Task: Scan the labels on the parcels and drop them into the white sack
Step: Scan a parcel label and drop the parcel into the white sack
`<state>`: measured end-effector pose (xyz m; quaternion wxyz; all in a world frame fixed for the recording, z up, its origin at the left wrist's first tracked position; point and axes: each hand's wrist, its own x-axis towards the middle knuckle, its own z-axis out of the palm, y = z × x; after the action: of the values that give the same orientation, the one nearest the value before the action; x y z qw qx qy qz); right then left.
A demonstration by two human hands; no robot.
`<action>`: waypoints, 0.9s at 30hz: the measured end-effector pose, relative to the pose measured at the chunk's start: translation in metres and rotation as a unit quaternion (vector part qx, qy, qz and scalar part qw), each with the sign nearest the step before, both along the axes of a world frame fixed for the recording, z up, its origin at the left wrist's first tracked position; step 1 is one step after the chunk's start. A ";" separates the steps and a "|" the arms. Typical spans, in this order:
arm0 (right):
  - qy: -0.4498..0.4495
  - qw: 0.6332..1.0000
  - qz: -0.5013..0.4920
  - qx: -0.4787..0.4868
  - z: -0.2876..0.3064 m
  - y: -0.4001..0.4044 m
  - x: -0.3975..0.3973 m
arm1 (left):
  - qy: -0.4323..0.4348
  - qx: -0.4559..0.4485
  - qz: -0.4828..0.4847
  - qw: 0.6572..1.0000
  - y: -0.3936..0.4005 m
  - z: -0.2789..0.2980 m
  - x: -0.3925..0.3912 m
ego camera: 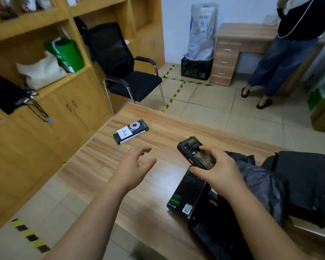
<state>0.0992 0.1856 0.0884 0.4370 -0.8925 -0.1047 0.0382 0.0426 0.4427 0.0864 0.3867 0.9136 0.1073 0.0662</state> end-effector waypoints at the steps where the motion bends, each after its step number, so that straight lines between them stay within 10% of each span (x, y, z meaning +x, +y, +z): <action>1: 0.003 1.000 0.003 -0.004 -0.004 0.010 0.009 | 0.001 -0.001 0.002 1.000 0.011 -0.002 0.009; 12: 0.034 0.998 -0.046 -0.017 -0.054 0.159 0.091 | 0.041 -0.016 -0.006 0.999 0.157 -0.054 0.127; 27: 0.100 0.976 -0.178 -0.069 -0.095 0.214 0.096 | 0.220 0.249 -0.088 0.939 0.249 -0.169 0.233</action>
<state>0.1947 0.3993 -0.0064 0.3822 -0.9166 0.1033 0.0559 0.2753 0.6921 -0.0822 0.1183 0.9782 0.0888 -0.1460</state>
